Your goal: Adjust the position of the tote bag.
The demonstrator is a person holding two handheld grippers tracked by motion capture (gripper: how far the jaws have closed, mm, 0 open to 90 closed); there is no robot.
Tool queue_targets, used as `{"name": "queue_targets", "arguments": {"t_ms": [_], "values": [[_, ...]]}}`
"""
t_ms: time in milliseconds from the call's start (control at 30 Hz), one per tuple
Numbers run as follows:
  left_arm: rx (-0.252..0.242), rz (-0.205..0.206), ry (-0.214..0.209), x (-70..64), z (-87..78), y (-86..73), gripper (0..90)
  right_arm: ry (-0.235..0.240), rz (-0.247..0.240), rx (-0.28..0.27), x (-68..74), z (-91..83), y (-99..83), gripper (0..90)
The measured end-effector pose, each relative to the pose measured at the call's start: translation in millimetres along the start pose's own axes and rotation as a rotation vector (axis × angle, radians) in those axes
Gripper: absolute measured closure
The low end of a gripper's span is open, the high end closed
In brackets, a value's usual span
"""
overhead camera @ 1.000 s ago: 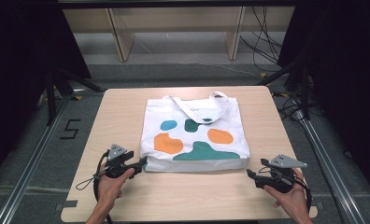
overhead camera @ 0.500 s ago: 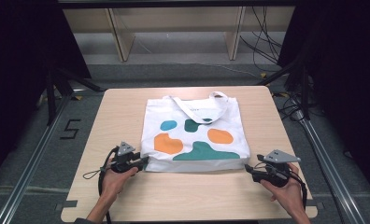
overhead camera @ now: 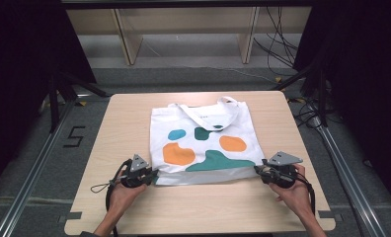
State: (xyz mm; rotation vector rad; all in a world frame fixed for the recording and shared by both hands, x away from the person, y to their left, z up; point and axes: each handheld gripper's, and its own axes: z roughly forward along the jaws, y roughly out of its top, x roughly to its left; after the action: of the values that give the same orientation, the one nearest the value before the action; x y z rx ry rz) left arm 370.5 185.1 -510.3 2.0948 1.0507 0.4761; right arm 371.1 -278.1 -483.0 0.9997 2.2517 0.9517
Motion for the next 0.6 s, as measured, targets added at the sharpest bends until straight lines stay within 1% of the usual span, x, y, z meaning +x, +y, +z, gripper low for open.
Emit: {"name": "queue_targets", "arguments": {"t_ms": [67,100,133,167,200,233,267,300,333,367,400,433,467,500,533,567,600], "values": [[-0.014,-0.002,-0.017,-6.4,-2.2,-2.6,78.3,0.001,-0.007,0.008,-2.3,2.7,1.6,70.2],[-0.014,-0.002,-0.017,-6.4,-2.2,-2.6,78.4,0.004,-0.030,0.013,-4.9,4.9,2.7,73.1],[-0.012,0.007,-0.018,-9.2,-3.3,-3.4,78.4,0.011,-0.029,0.016,-6.2,8.0,4.1,75.0],[-0.006,0.013,-0.025,-12.0,-4.4,-4.1,78.4,0.011,-0.029,0.016,-6.2,8.0,4.1,75.0],[-0.006,0.016,-0.034,-15.6,-5.0,-4.8,78.5,-0.004,-0.036,0.023,-10.6,14.1,6.9,77.4],[-0.004,0.035,-0.055,-24.1,-6.6,-5.6,78.5,-0.018,-0.050,0.024,-13.8,17.2,8.5,78.4],[-0.004,0.035,-0.055,-24.1,-6.6,-5.6,78.5,-0.018,-0.050,0.024,-13.8,17.2,8.5,78.4],[0.002,0.052,-0.065,-27.5,-8.0,-6.0,78.5,-0.025,-0.042,0.034,-16.2,19.6,9.8,78.6],[-0.002,0.061,-0.085,-37.0,-8.6,-6.3,78.4,-0.035,-0.033,0.032,-25.6,26.2,13.4,78.9],[-0.002,0.061,-0.085,-37.0,-8.6,-6.3,78.4,-0.041,-0.032,0.023,-28.6,28.9,14.9,79.4],[-0.001,0.074,-0.093,-42.2,-8.7,-5.8,78.4,-0.041,-0.032,0.023,-28.6,28.9,14.9,79.4],[0.001,0.091,-0.097,-47.2,-8.1,-5.1,78.3,-0.050,-0.034,0.030,-35.6,36.3,17.7,79.8],[0.007,0.108,-0.113,-57.3,-7.1,-3.2,78.3,-0.050,-0.029,0.033,-39.2,40.2,19.7,79.0],[0.007,0.108,-0.113,-57.3,-7.1,-3.2,78.3,-0.050,-0.029,0.033,-39.2,40.2,19.7,79.0],[-0.004,0.102,-0.119,-64.6,-5.7,-2.3,78.2,-0.072,0.030,0.025,-47.2,45.9,23.2,76.4],[-0.004,0.112,-0.127,-68.6,-5.7,-1.9,78.2,-0.072,0.030,0.025,-47.2,45.9,23.2,76.4],[-0.008,0.127,-0.130,-75.0,-5.2,-1.1,78.0,-0.077,0.031,0.016,-51.2,47.8,23.6,74.8]]}}
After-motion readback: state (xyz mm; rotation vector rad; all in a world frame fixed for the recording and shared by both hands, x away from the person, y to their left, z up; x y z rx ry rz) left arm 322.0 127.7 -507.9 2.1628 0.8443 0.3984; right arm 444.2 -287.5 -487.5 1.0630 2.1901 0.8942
